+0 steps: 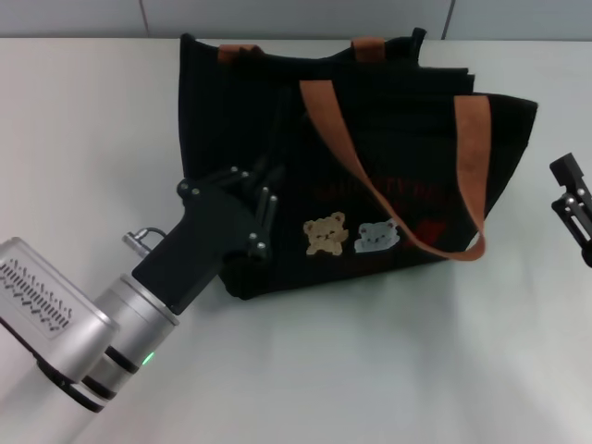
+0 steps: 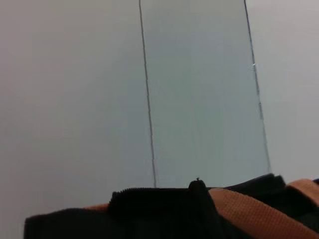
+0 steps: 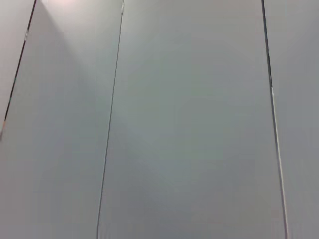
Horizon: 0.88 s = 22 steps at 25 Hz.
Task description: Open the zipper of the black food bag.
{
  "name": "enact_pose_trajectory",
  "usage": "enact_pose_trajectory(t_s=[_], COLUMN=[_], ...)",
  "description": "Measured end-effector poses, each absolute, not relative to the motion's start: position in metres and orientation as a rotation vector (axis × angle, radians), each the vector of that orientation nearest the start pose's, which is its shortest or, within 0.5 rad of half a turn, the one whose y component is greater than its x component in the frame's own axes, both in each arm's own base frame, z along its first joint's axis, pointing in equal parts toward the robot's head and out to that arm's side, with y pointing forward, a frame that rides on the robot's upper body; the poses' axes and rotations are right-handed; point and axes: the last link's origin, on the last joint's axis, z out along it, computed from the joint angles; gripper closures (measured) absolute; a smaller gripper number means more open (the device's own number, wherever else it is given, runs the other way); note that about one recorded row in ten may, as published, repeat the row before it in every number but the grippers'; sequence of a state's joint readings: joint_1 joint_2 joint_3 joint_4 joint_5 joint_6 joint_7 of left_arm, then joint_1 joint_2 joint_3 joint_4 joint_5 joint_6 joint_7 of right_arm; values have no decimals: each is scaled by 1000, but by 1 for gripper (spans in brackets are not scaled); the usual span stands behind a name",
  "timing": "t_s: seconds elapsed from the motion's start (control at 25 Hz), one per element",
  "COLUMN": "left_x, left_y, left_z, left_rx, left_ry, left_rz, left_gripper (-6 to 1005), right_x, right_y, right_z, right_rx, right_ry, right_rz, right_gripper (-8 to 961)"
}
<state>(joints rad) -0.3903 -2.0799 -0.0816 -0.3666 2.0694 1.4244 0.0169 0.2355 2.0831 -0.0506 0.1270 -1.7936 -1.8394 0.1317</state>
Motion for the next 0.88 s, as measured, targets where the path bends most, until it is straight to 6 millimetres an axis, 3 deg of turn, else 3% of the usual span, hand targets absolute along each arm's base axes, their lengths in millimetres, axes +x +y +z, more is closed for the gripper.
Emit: enact_pose_trajectory(t_s=[0.24, 0.44, 0.6, 0.76, 0.84, 0.88], left_x=[-245, -258, -279, -290, -289, -289], left_y=[250, 246, 248, 236, 226, 221], left_z=[-95, -78, -54, -30, -22, -19], left_rx=[-2122, -2151, -2240, -2377, -2434, -2476], left_ry=[-250, -236, -279, -233, -174, -145], left_rz=[-1060, -1102, -1115, -1148, -1178, -1191], left_gripper=[863, 862, 682, 536, 468, 434], right_x=[294, 295, 299, 300, 297, 297], right_y=[205, 204, 208, 211, 209, 209], right_z=[-12, -1, 9, 14, 10, 10], right_rx=[-1720, -1743, -1876, -2179, -2432, -2432], right_ry=[132, 134, 181, 209, 174, 174], right_rz=[1137, 1207, 1275, 1286, 1230, 1230], right_gripper=[187, 185, 183, 184, 184, 183])
